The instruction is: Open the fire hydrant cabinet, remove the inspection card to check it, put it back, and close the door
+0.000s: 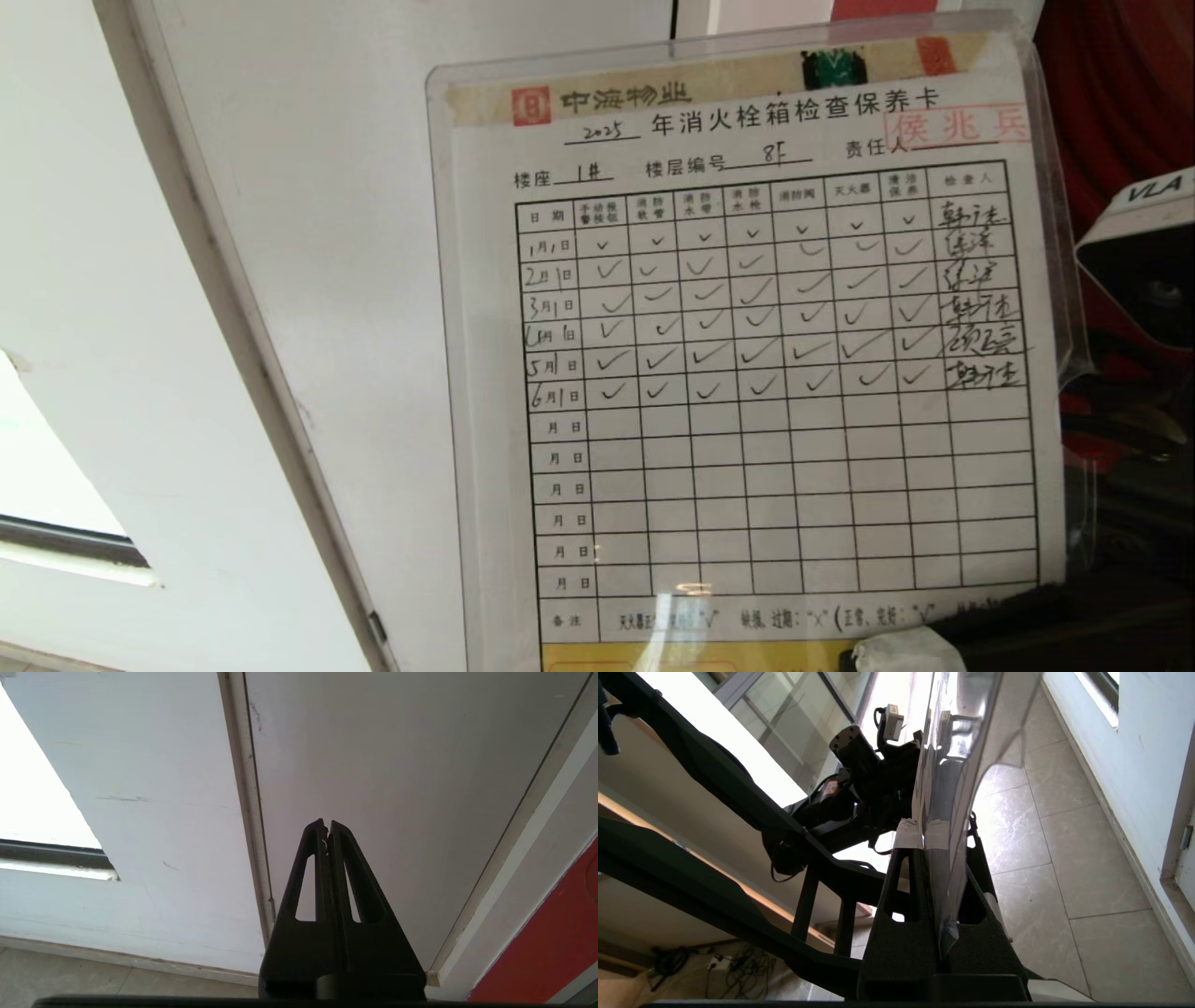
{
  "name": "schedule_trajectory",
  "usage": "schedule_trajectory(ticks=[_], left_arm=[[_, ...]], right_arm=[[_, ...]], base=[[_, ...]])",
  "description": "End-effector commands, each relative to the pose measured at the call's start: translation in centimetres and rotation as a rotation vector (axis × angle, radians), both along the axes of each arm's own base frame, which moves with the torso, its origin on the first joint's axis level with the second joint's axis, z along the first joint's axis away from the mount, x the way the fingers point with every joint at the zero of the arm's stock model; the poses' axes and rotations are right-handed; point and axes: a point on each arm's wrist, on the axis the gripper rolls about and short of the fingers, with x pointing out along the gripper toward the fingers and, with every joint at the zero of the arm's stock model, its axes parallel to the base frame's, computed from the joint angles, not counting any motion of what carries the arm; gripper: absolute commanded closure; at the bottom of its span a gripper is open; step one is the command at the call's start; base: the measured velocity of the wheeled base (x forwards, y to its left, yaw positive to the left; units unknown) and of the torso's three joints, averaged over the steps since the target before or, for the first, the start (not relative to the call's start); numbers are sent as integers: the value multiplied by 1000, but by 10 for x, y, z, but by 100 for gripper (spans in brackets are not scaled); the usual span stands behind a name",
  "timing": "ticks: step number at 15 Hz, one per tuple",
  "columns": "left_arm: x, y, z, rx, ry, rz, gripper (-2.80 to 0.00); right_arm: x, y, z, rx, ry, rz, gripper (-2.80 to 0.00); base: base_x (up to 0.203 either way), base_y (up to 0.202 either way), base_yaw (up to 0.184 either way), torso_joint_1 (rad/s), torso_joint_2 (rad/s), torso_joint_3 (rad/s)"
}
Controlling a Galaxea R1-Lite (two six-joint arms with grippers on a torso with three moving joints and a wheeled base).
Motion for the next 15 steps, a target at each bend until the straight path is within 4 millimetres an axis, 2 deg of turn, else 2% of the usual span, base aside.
schedule_trajectory(ticks=[1, 15], left_arm=[[1, 0, -2, -1, 7, 1, 0], [1, 0, -2, -1, 7, 2, 0]], right_arm=[[-3, -3, 3, 11, -8, 6, 0], [-1, -1, -4, -7, 4, -13, 0]], base=[[0, 0, 0, 0, 0, 0], [0, 0, 0, 0, 0, 0]])
